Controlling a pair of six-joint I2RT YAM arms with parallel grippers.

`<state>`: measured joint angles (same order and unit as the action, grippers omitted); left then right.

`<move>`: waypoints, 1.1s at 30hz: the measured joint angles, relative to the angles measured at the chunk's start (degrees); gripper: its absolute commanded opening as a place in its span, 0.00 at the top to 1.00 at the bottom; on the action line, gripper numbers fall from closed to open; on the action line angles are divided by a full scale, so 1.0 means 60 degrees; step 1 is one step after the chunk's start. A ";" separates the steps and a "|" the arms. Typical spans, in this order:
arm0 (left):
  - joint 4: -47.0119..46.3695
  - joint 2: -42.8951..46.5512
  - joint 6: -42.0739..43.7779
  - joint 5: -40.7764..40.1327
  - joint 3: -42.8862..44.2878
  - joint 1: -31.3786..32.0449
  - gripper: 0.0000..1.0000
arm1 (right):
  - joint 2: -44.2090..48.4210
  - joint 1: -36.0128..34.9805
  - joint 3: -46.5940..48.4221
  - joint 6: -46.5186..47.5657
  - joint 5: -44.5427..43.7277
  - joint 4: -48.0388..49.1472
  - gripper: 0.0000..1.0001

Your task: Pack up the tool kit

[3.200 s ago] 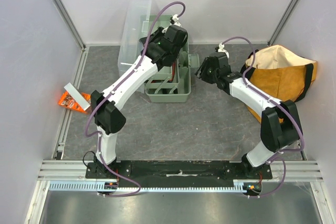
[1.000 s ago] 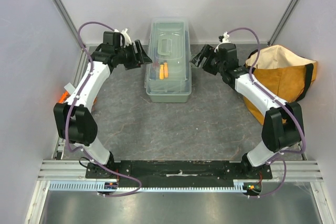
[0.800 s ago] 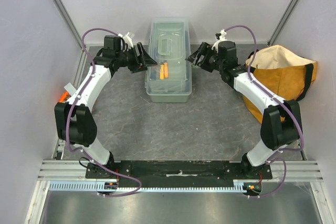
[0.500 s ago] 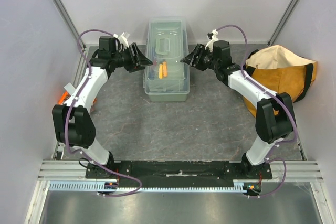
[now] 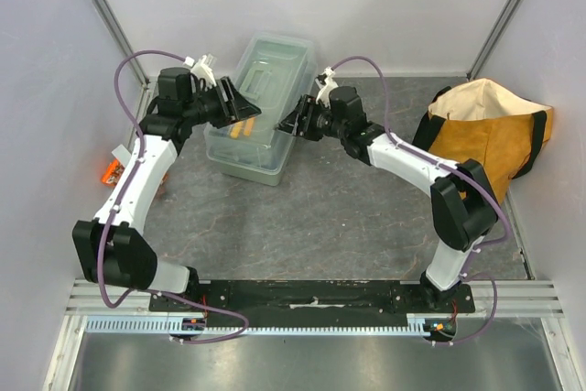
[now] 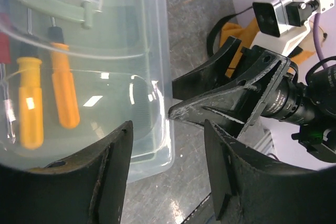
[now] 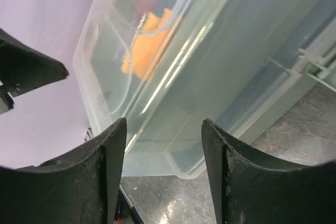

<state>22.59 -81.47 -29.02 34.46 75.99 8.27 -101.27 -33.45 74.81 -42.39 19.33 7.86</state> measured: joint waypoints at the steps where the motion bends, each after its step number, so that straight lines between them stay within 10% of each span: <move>1: 0.0000 0.0076 0.0000 -0.0091 -0.0018 -0.0040 0.36 | 0.0000 0.0018 0.0026 -0.0029 -0.0036 -0.0098 0.30; 10: 0.0226 0.0142 0.0240 -0.1035 0.0550 -0.0474 0.26 | -0.0004 0.1843 0.0131 -0.0419 -0.1005 -0.0696 0.02; 20: 0.0178 -0.0841 0.0630 -0.2477 0.1417 -0.1428 0.24 | -0.0838 0.2444 -0.0423 -0.1559 -0.0597 0.0980 0.02; 33: 0.0295 -0.2477 0.1173 -0.0798 0.1417 -0.1800 0.24 | -0.3679 0.2699 -0.0528 -0.3894 0.0656 0.5115 0.02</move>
<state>24.36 -96.33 -21.98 29.67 84.49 -2.52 -123.35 -17.26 71.64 -65.76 23.27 38.54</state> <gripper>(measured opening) 0.764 0.980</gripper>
